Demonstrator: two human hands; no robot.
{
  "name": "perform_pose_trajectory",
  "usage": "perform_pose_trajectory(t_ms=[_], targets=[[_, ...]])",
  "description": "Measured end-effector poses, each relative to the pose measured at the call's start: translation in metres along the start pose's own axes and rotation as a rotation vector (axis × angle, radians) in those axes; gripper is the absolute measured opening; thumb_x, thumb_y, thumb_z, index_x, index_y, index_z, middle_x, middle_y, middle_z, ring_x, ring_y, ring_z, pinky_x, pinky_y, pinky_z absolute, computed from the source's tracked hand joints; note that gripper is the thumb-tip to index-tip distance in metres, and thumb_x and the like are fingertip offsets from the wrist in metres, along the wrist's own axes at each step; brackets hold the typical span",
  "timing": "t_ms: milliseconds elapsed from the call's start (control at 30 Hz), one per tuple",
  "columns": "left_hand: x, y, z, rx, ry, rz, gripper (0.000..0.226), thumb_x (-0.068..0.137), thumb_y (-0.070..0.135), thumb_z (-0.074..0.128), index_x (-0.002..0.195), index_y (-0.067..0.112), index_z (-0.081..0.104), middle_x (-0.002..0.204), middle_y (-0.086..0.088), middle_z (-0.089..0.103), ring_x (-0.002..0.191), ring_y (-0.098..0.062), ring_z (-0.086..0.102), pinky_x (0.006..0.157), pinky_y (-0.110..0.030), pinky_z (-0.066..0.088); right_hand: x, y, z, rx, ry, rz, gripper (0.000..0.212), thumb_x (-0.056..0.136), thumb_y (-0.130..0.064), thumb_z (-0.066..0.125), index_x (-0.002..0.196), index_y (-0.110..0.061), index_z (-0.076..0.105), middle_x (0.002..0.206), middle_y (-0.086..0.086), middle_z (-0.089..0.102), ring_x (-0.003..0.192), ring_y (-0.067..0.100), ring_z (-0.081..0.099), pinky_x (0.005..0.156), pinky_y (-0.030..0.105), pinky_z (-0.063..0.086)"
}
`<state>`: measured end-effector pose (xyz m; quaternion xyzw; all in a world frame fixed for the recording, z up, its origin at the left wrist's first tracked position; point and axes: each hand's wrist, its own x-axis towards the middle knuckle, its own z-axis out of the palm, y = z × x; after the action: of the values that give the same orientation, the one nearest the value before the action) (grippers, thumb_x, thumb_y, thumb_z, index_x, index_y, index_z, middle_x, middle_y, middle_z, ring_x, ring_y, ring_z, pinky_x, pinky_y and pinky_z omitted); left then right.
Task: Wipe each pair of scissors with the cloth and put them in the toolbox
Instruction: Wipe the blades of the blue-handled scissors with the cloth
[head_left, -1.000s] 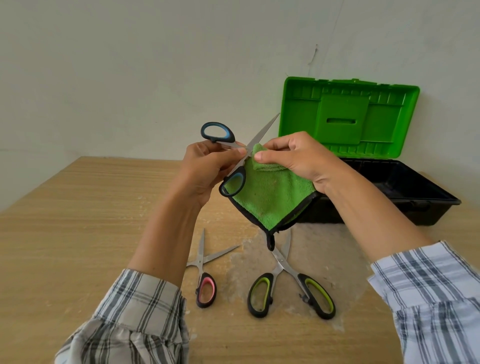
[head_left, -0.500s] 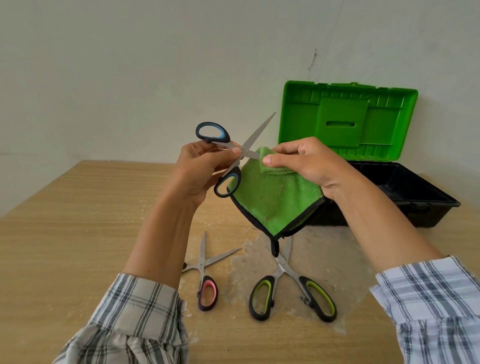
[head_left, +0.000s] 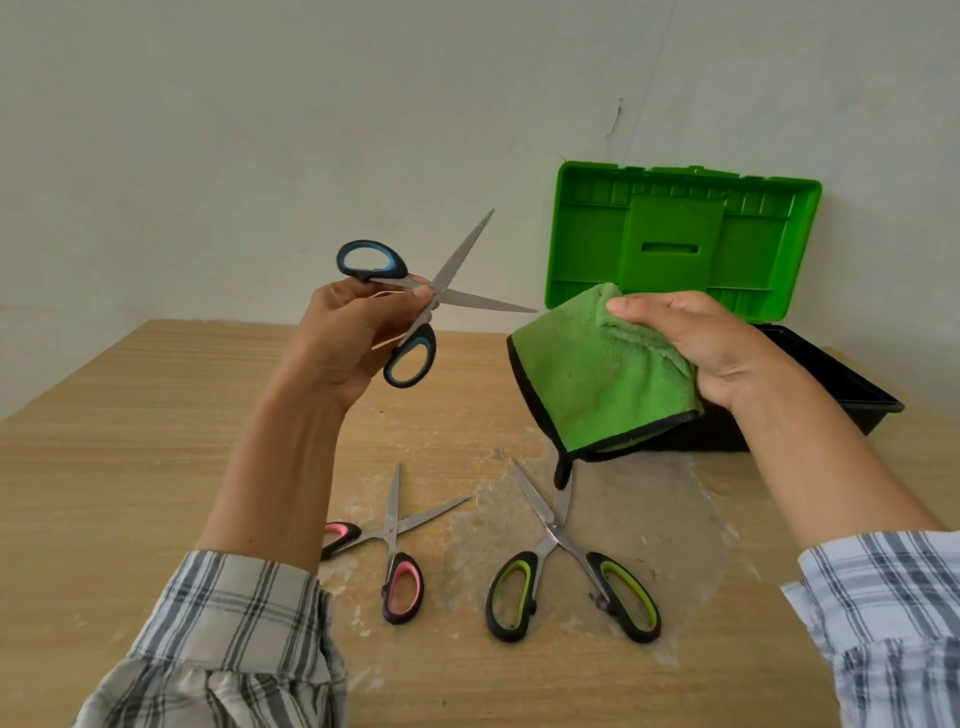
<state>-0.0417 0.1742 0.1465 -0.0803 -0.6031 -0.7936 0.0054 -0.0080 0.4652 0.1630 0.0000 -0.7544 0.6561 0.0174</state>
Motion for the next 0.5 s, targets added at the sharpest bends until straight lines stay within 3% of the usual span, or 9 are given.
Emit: perform_pose_trajectory(t_ms=[233, 300, 400, 500], targets=[[-0.003, -0.006, 0.02, 0.062, -0.073, -0.004, 0.006, 0.084, 0.007, 0.071, 0.089, 0.009, 0.072, 0.077, -0.003, 0.073, 0.069, -0.011, 0.067, 0.059, -0.021, 0.054, 0.006, -0.011, 0.015, -0.007, -0.066, -0.014, 0.037, 0.068, -0.033, 0.076, 0.096, -0.009, 0.076, 0.092, 0.011, 0.078, 0.079, 0.02, 0.075, 0.07, 0.029, 0.062], [-0.004, -0.007, 0.024, 0.063, -0.086, 0.003, 0.006, 0.084, 0.005, 0.07, 0.089, 0.008, 0.071, 0.073, -0.001, 0.073, 0.066, -0.01, 0.068, 0.057, -0.021, 0.053, 0.008, -0.016, 0.023, -0.074, -0.099, -0.036, 0.036, 0.067, -0.036, 0.08, 0.094, -0.012, 0.078, 0.094, 0.009, 0.079, 0.087, 0.021, 0.075, 0.079, 0.032, 0.06], [-0.005, -0.009, 0.028, 0.055, -0.09, 0.007, 0.007, 0.084, 0.003, 0.07, 0.089, 0.007, 0.071, 0.074, -0.001, 0.074, 0.067, -0.012, 0.069, 0.059, -0.022, 0.055, 0.01, -0.022, 0.036, -0.238, -0.121, -0.095, 0.04, 0.06, -0.048, 0.085, 0.09, -0.021, 0.081, 0.102, 0.0, 0.079, 0.108, 0.018, 0.07, 0.106, 0.038, 0.047], [-0.004, -0.011, 0.032, 0.047, -0.086, 0.011, 0.01, 0.083, 0.004, 0.071, 0.093, 0.005, 0.071, 0.078, -0.004, 0.073, 0.07, -0.014, 0.068, 0.062, -0.024, 0.056, 0.008, -0.028, 0.048, -0.281, -0.157, -0.108, 0.028, 0.069, -0.04, 0.08, 0.09, -0.022, 0.08, 0.096, -0.001, 0.079, 0.099, 0.014, 0.073, 0.101, 0.035, 0.052]])
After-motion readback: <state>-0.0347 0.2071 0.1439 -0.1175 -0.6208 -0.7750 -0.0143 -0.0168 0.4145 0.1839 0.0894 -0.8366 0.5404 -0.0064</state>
